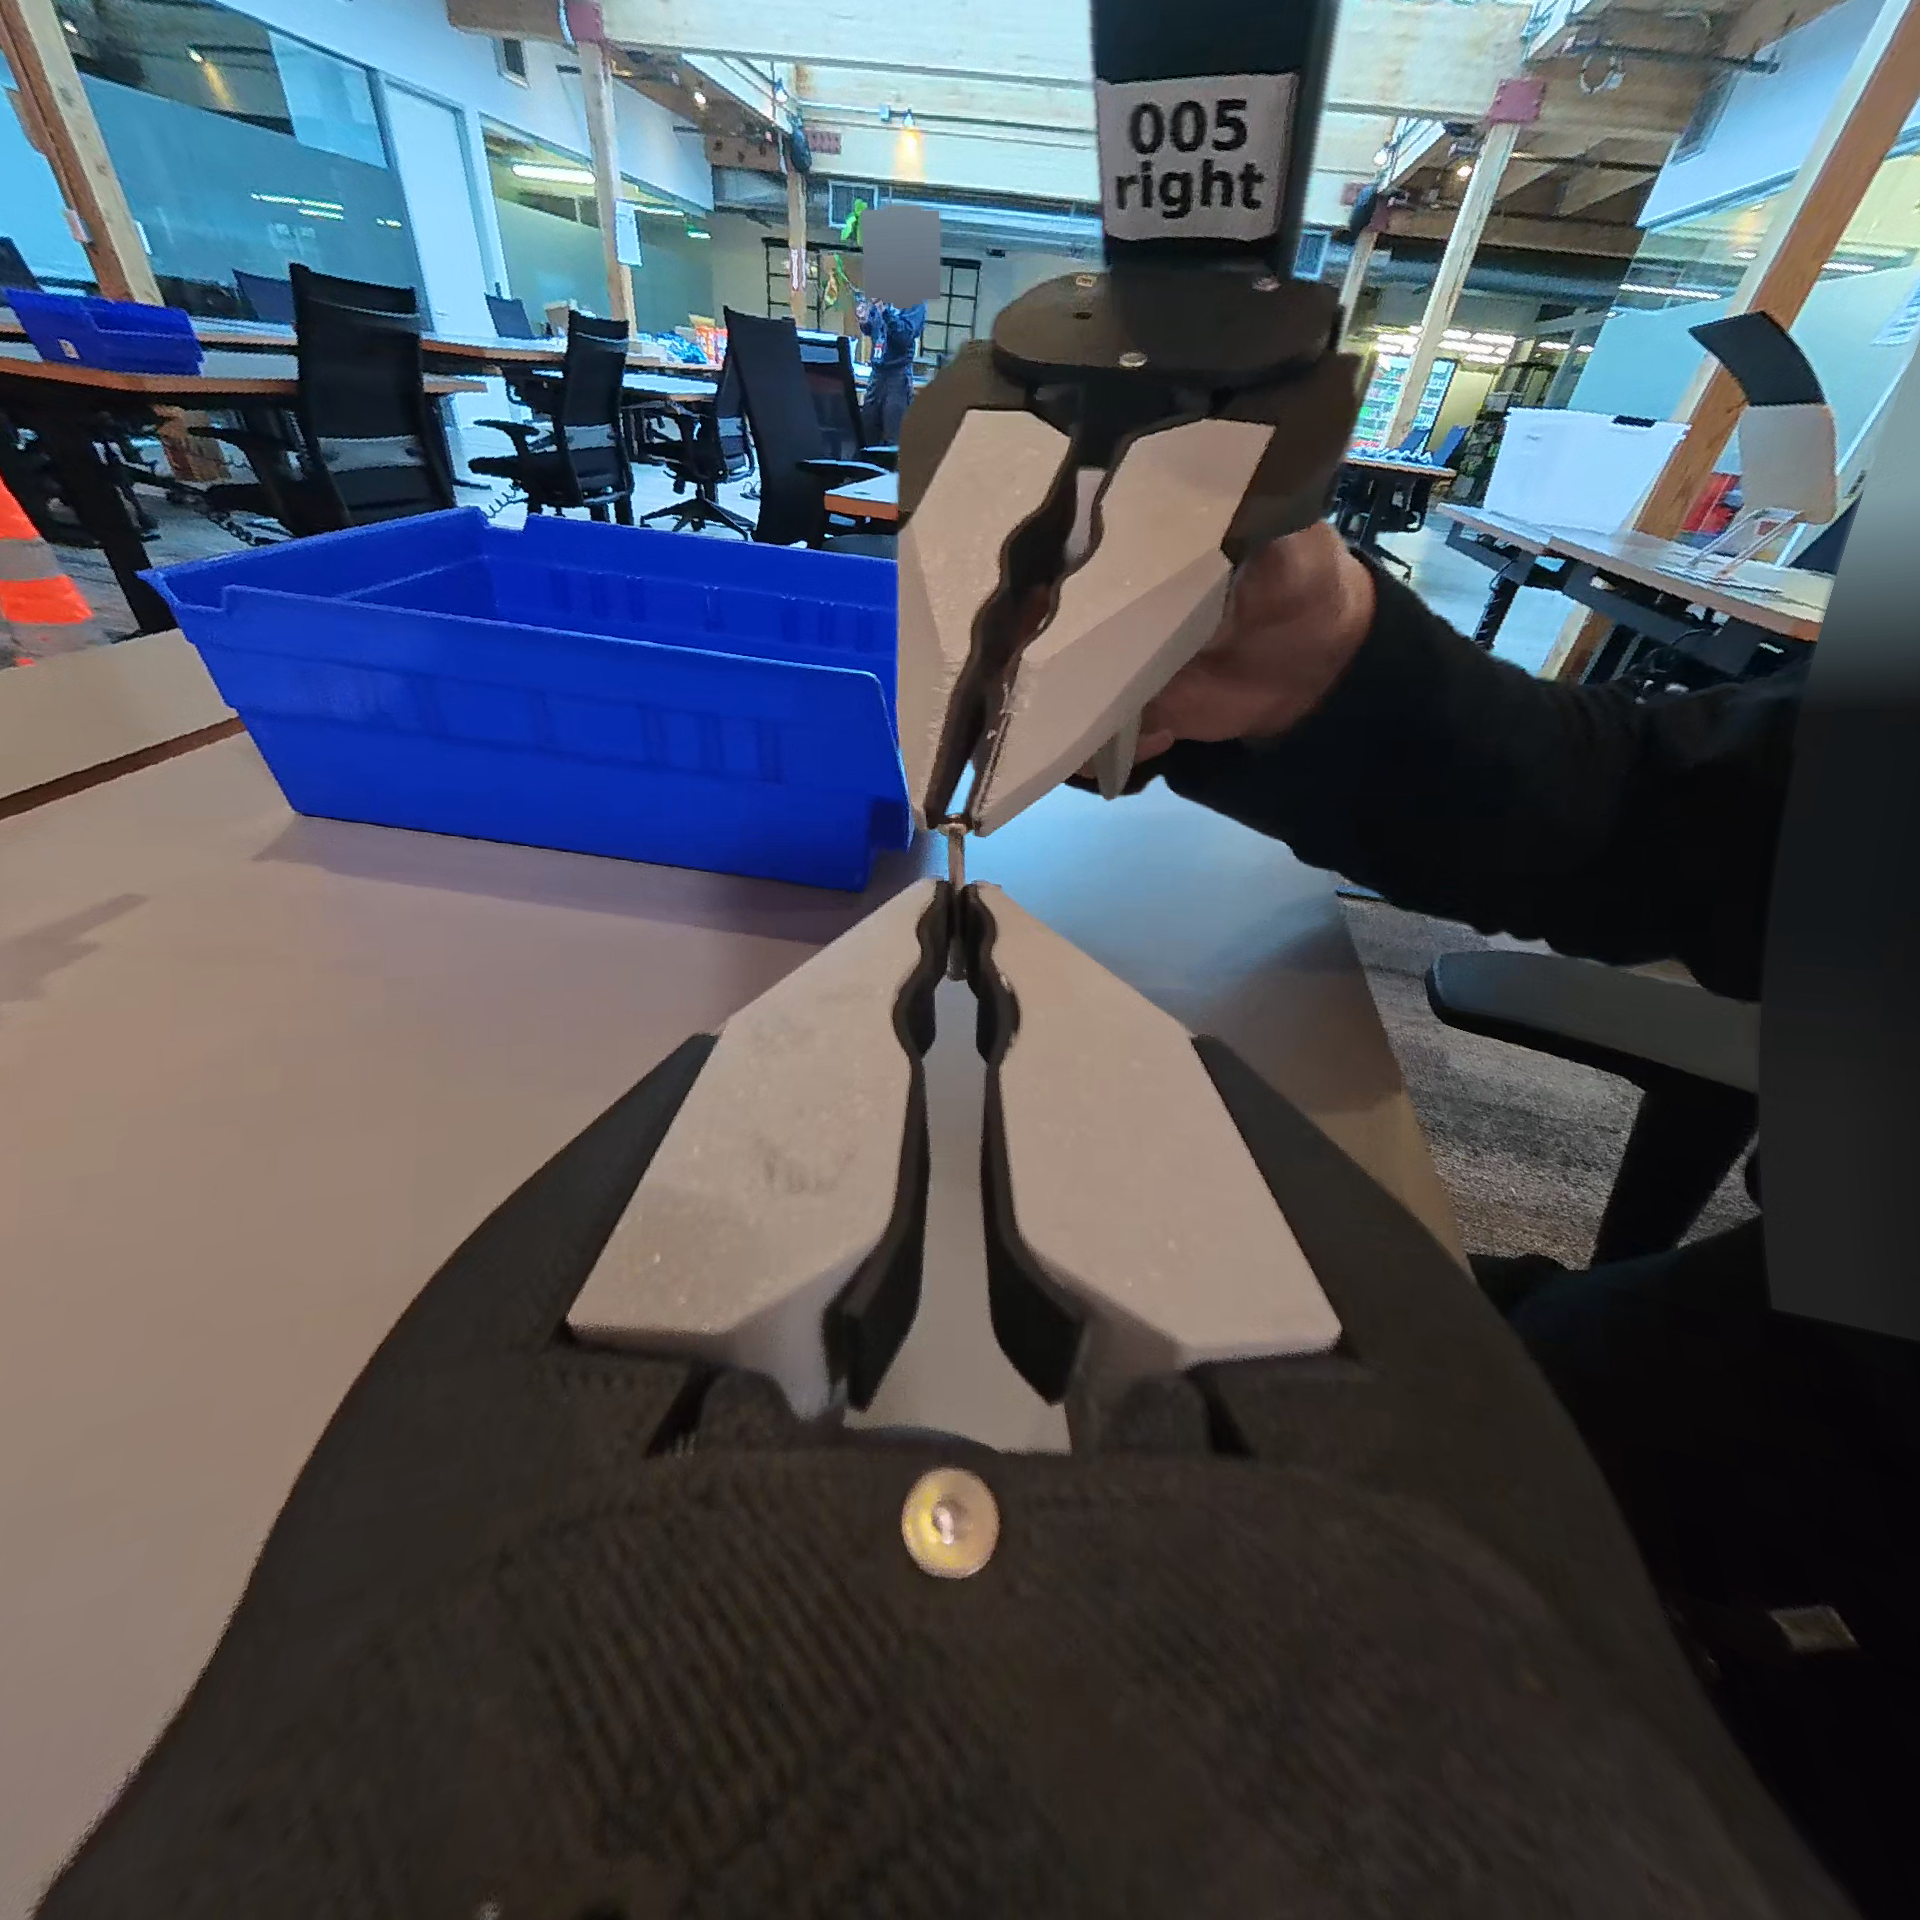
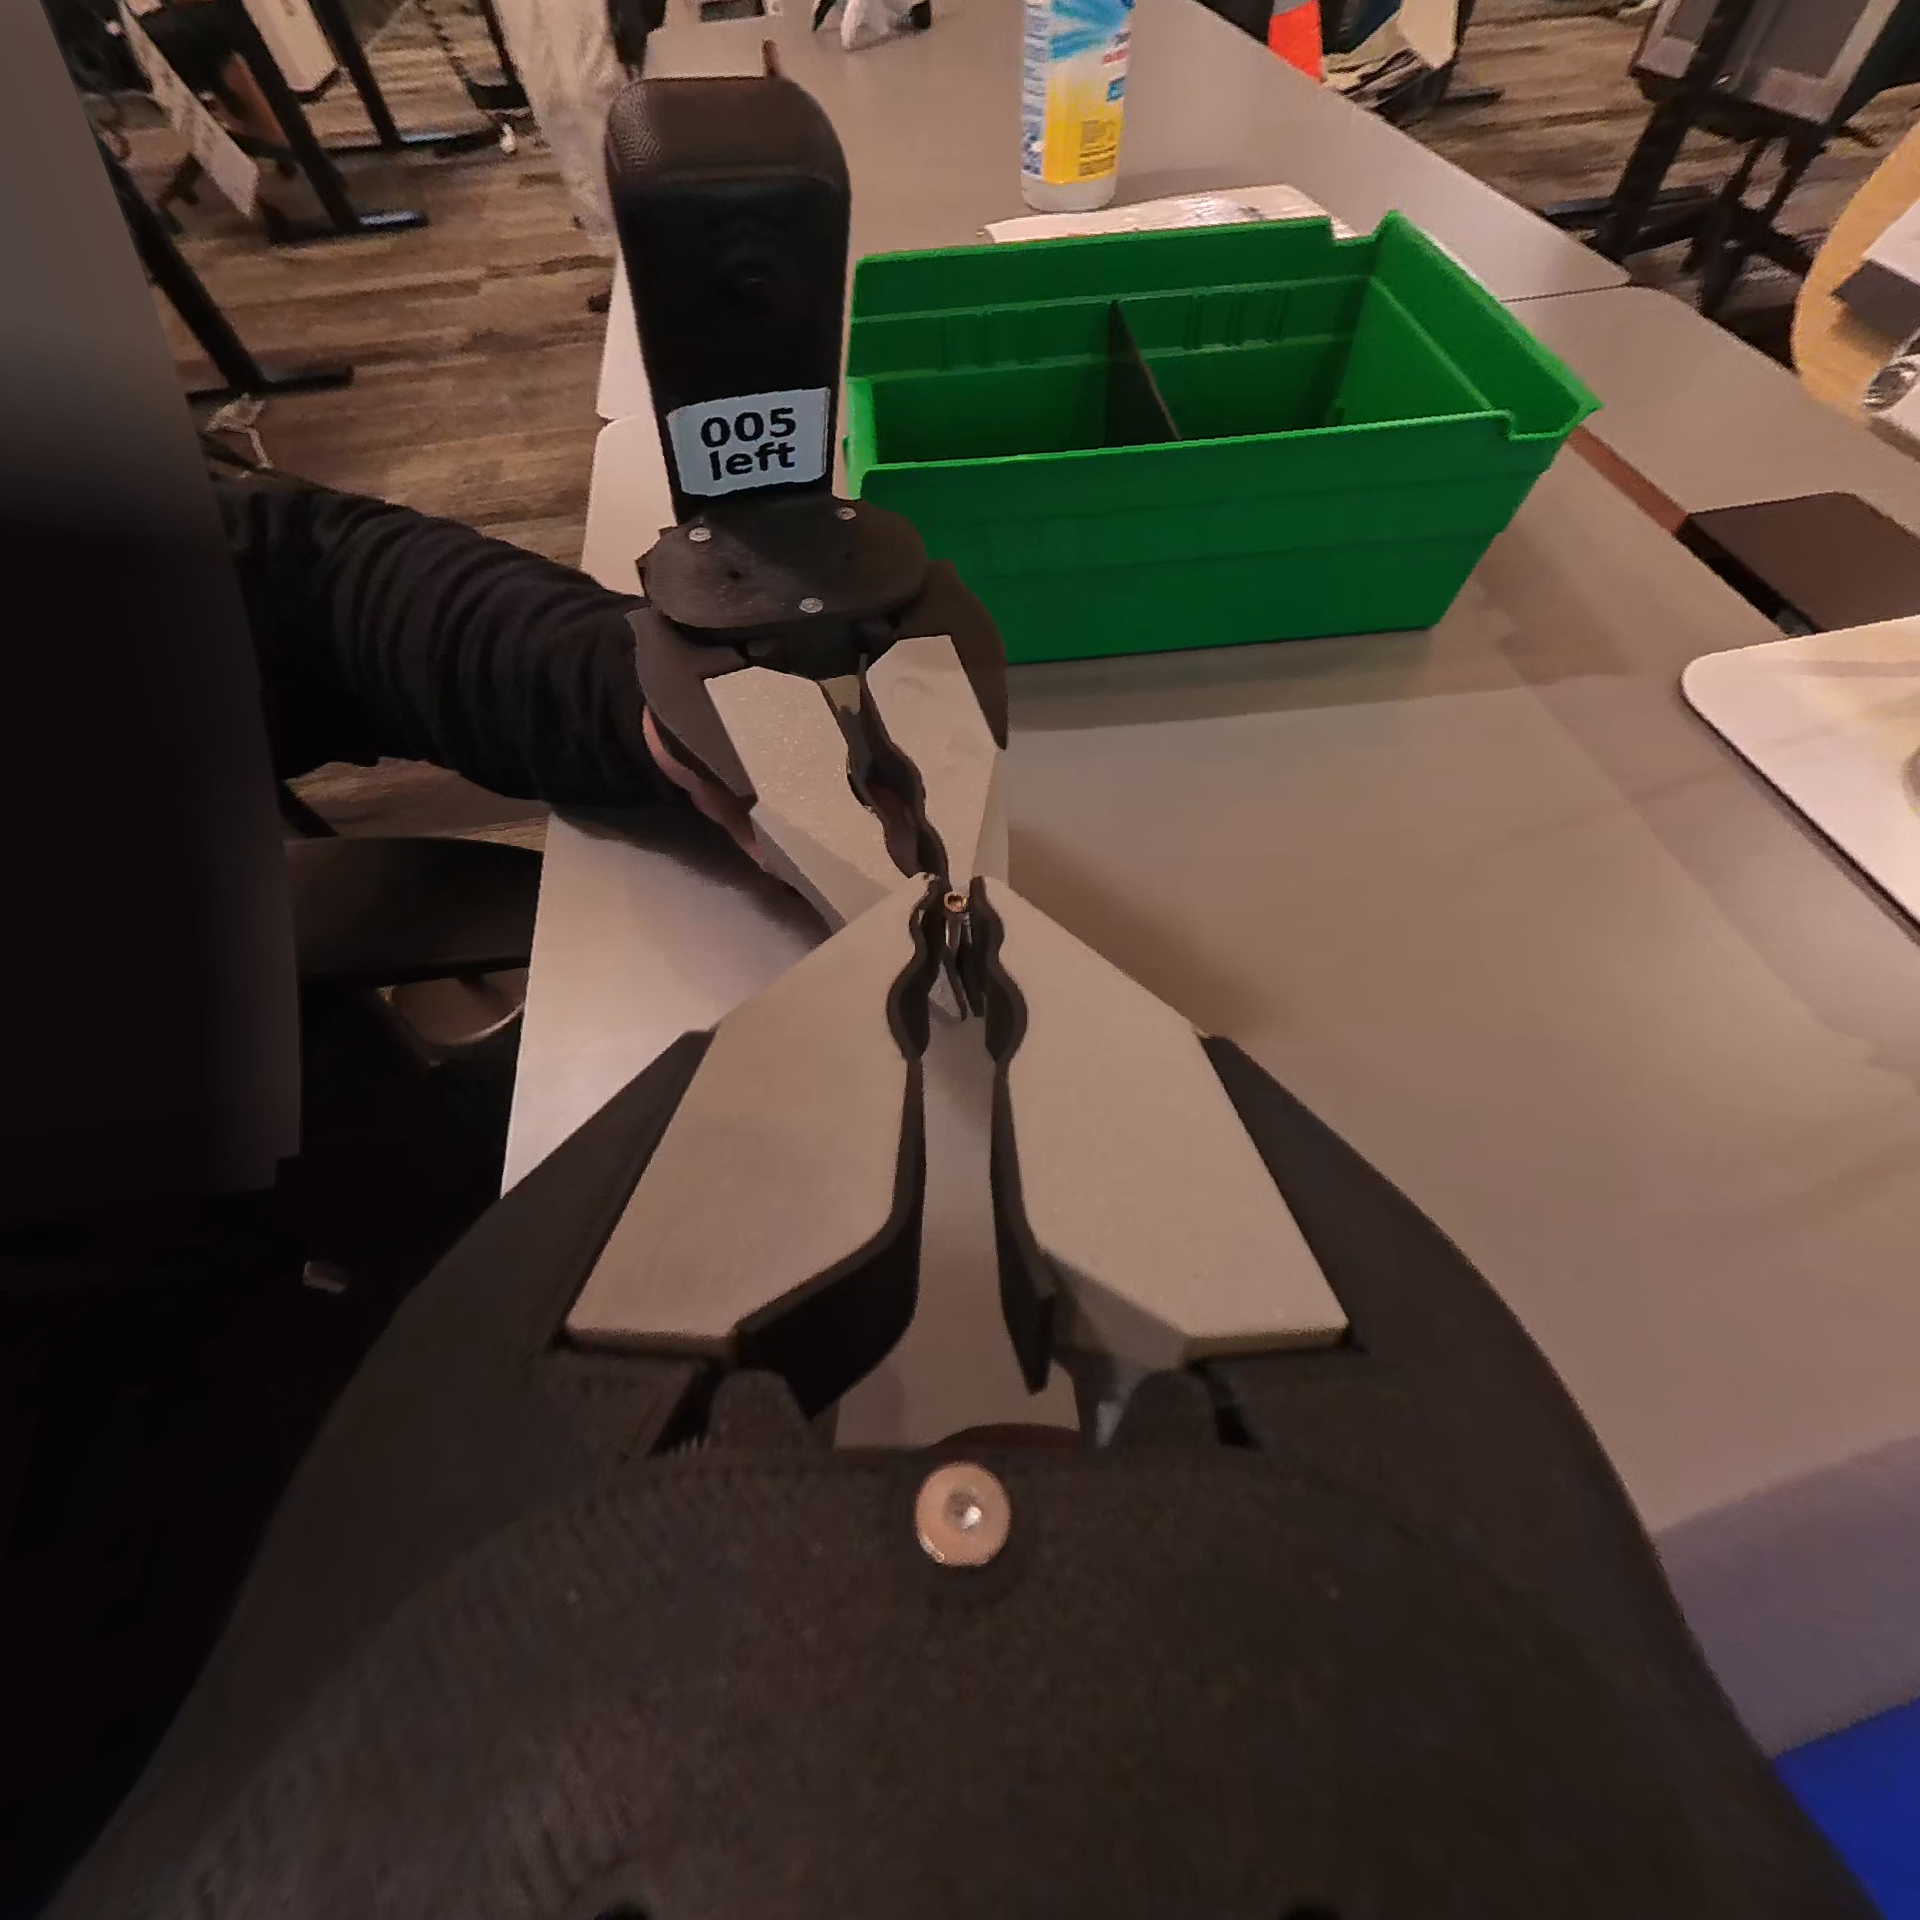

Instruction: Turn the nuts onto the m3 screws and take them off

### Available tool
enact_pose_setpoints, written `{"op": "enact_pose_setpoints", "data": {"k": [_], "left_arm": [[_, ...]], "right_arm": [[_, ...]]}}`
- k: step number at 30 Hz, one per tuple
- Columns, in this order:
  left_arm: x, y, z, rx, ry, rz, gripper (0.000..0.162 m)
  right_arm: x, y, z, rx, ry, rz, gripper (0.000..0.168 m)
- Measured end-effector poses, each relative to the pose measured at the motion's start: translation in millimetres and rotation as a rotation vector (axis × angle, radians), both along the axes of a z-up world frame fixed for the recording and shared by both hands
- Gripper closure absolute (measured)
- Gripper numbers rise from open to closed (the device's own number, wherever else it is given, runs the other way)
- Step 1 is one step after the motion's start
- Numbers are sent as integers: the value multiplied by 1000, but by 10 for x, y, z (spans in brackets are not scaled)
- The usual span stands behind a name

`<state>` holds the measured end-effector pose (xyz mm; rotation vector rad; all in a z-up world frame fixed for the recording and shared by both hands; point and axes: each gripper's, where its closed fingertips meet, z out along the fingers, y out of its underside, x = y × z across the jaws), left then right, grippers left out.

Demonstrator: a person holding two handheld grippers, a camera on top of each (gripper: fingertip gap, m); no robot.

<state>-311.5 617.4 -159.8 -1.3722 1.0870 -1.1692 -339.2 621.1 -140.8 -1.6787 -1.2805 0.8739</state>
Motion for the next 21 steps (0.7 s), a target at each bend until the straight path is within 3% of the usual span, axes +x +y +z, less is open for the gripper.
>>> {"op": "enact_pose_setpoints", "data": {"k": [21], "left_arm": [[2, 77, -80, 25, 50, 72, 162]], "right_arm": [[14, 78, -61, 80, 51, -239, 166]]}}
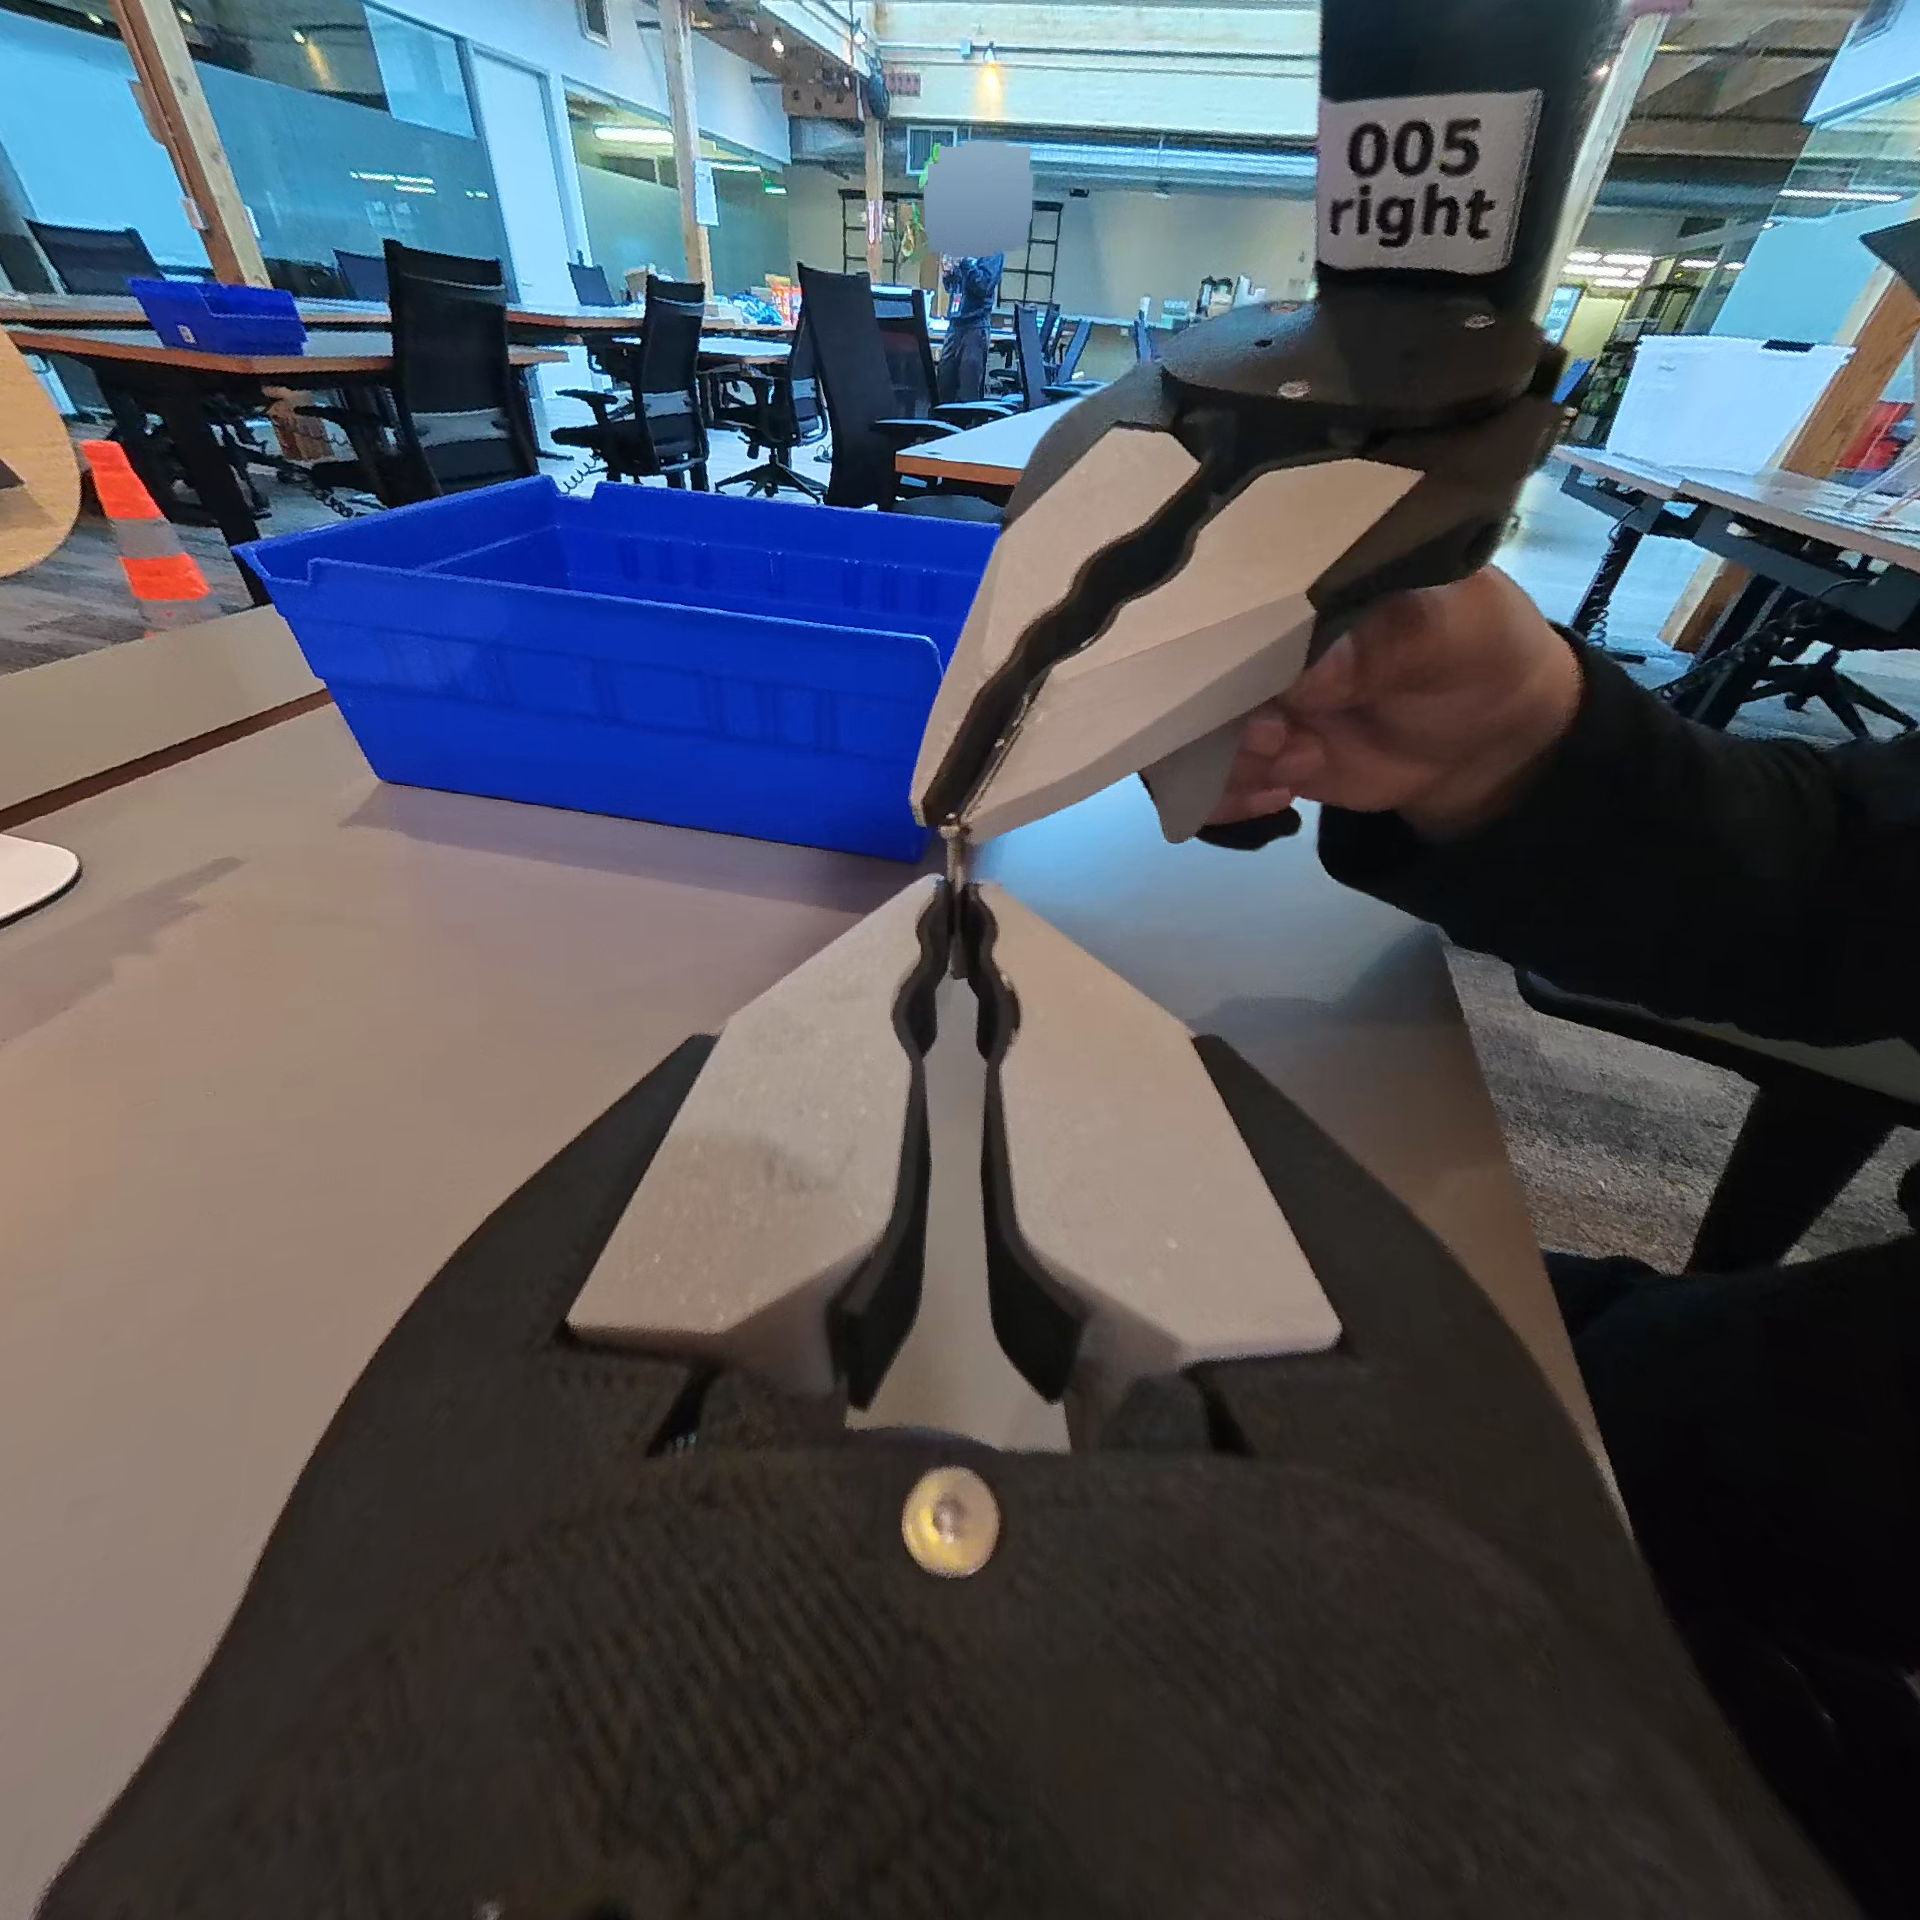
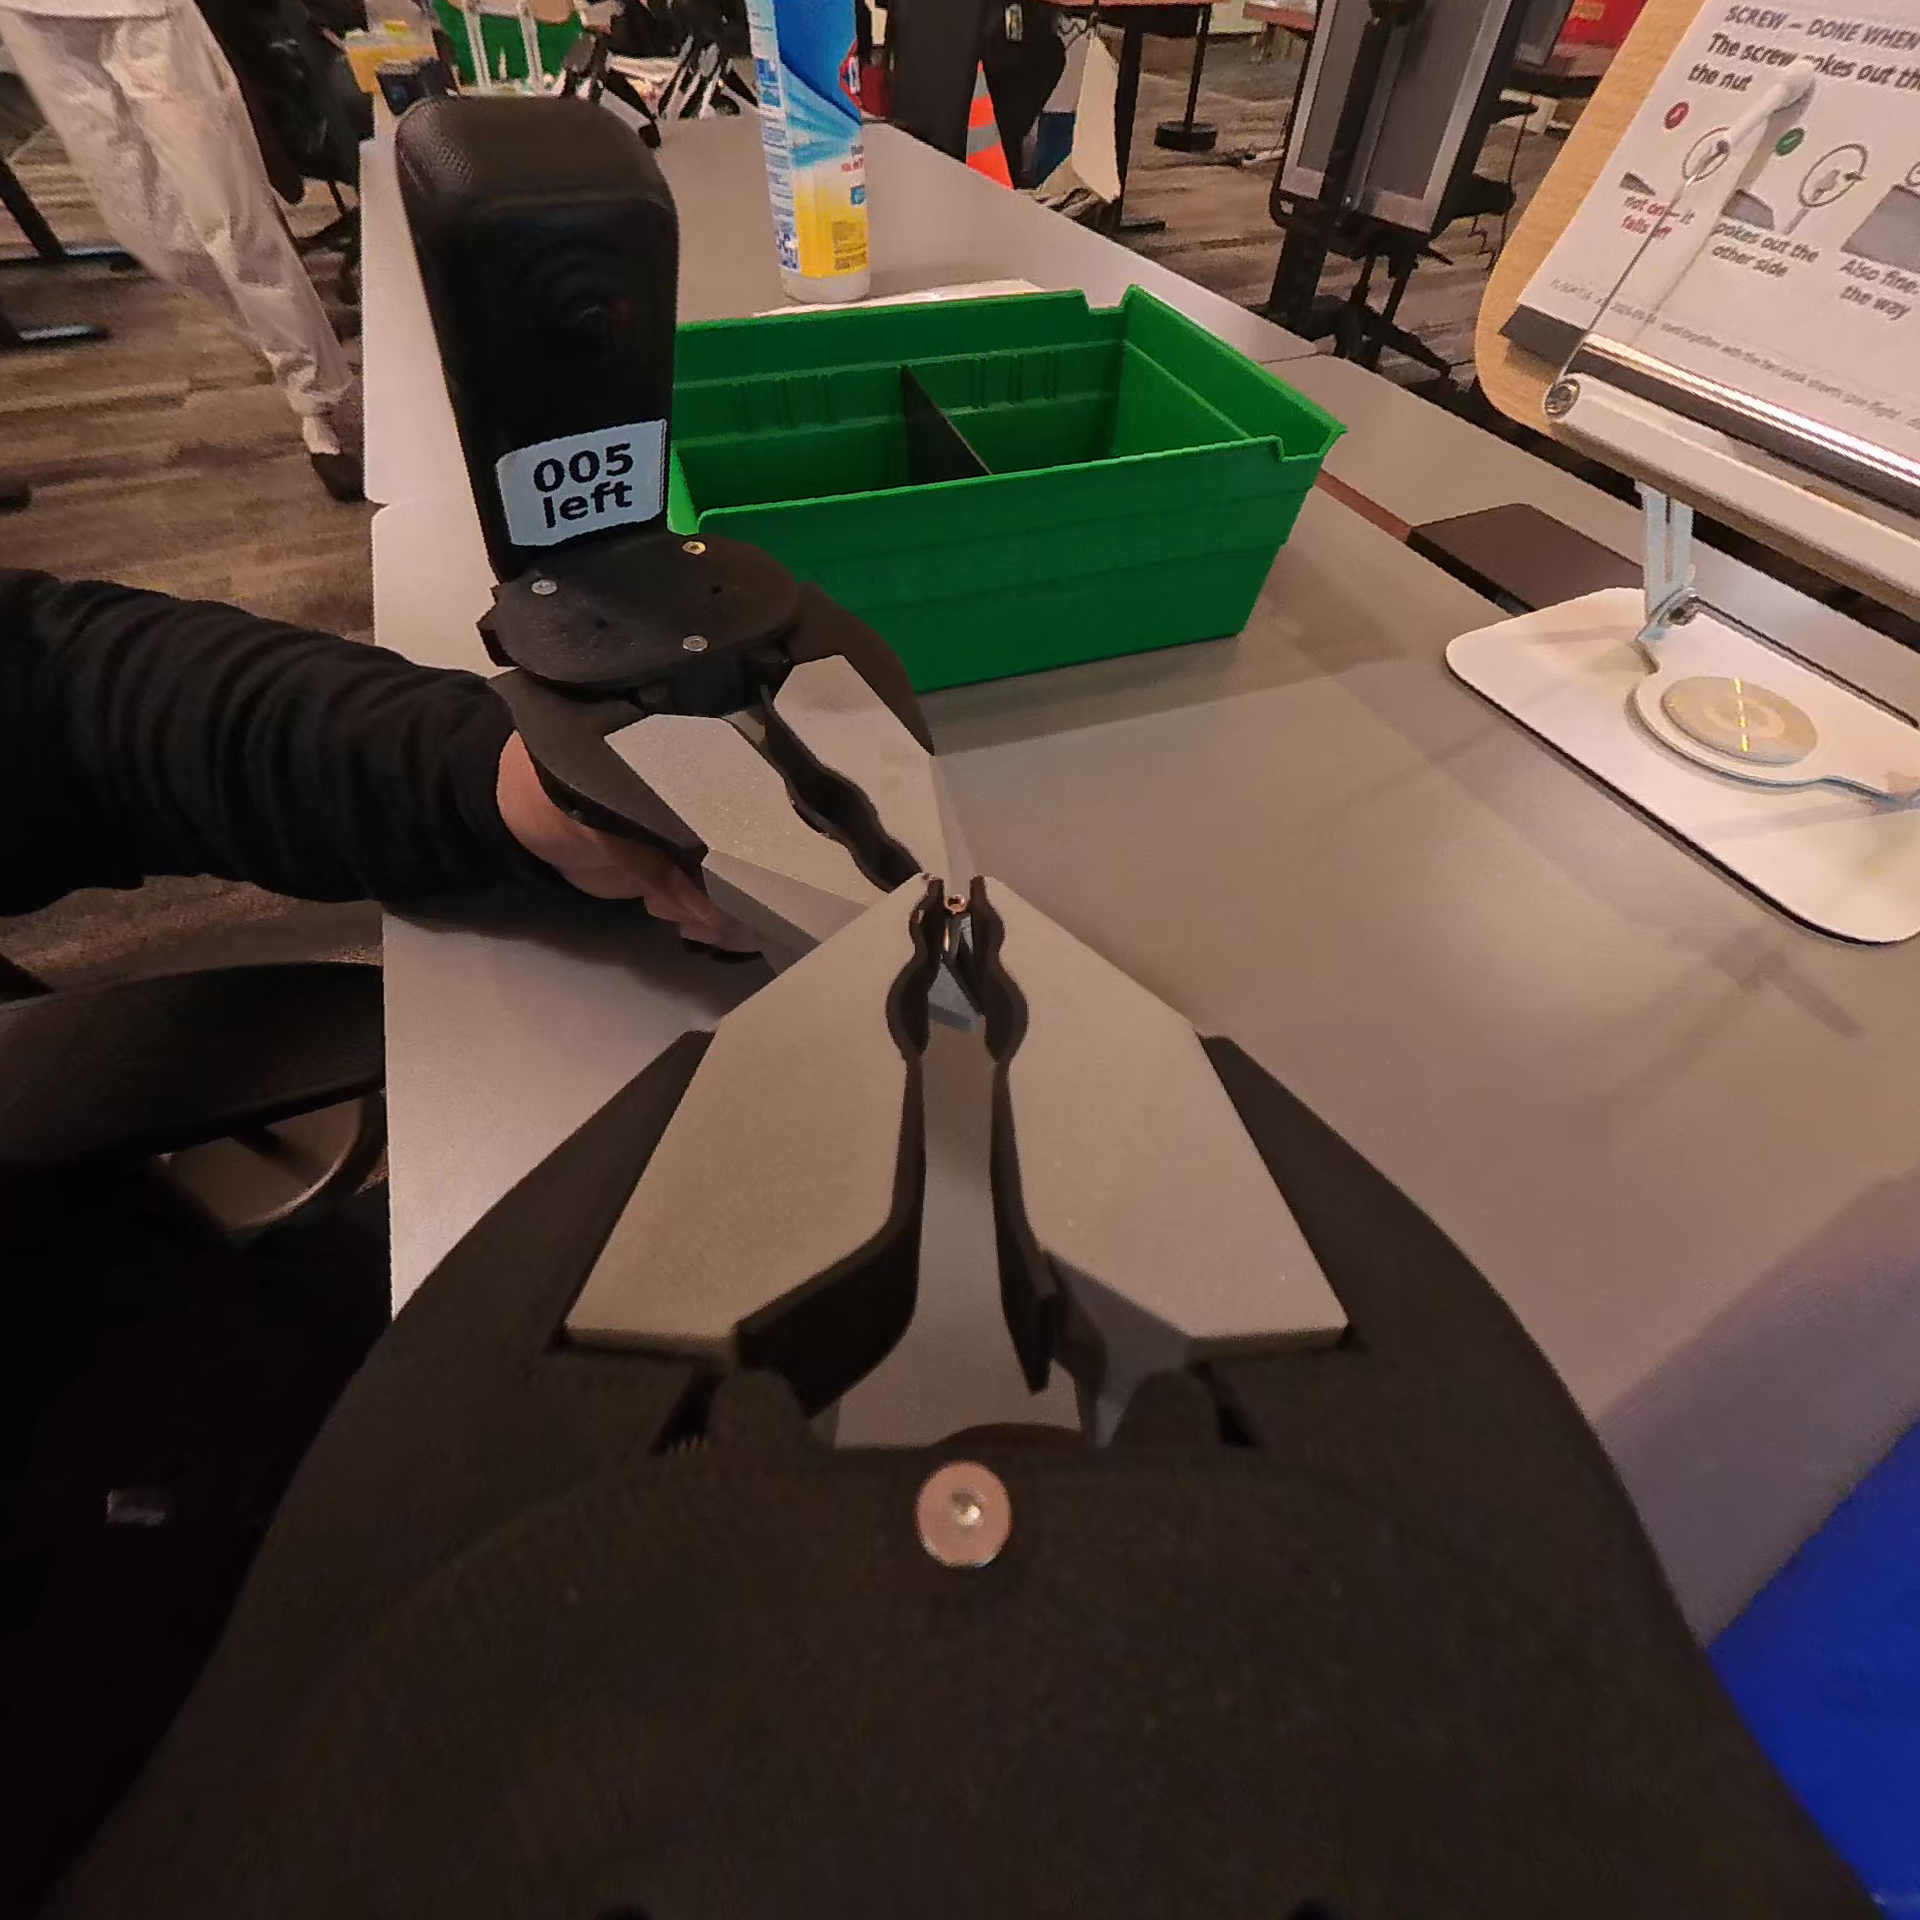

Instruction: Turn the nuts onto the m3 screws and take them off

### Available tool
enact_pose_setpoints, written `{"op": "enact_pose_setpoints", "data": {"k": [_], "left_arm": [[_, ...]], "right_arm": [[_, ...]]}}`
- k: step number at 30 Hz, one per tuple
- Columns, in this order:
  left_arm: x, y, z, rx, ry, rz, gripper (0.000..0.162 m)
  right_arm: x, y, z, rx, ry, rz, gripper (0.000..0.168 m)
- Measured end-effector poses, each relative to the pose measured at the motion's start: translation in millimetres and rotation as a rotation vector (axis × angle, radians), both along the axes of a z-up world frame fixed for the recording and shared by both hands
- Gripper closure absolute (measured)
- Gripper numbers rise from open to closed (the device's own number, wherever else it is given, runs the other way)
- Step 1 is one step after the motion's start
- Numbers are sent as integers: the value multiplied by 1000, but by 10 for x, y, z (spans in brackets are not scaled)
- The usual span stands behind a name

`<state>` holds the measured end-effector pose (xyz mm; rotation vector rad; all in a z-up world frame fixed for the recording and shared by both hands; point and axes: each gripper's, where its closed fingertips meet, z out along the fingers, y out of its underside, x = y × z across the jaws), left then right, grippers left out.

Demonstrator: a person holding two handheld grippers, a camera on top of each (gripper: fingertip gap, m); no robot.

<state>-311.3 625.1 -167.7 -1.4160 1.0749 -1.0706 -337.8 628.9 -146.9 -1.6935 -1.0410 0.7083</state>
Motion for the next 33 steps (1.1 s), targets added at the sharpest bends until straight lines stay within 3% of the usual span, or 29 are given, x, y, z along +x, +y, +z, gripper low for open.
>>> {"op": "enact_pose_setpoints", "data": {"k": [9, 16, 21, 33], "left_arm": [[16, -25, -4, 1, 0, -13, 162], [13, -22, -4, -3, -2, -16, 162], [11, -22, 0, -3, -4, -18, 162], [39, -90, -5, 3, -3, -54, 162]], "right_arm": [[7, -6, 4, 2, 25, -2, 163], [134, -1, 212, -7, 152, 0, 157], [142, -119, 231, -31, 210, 111, 154], [79, -154, 46, 129, -32, 267, 163]]}}
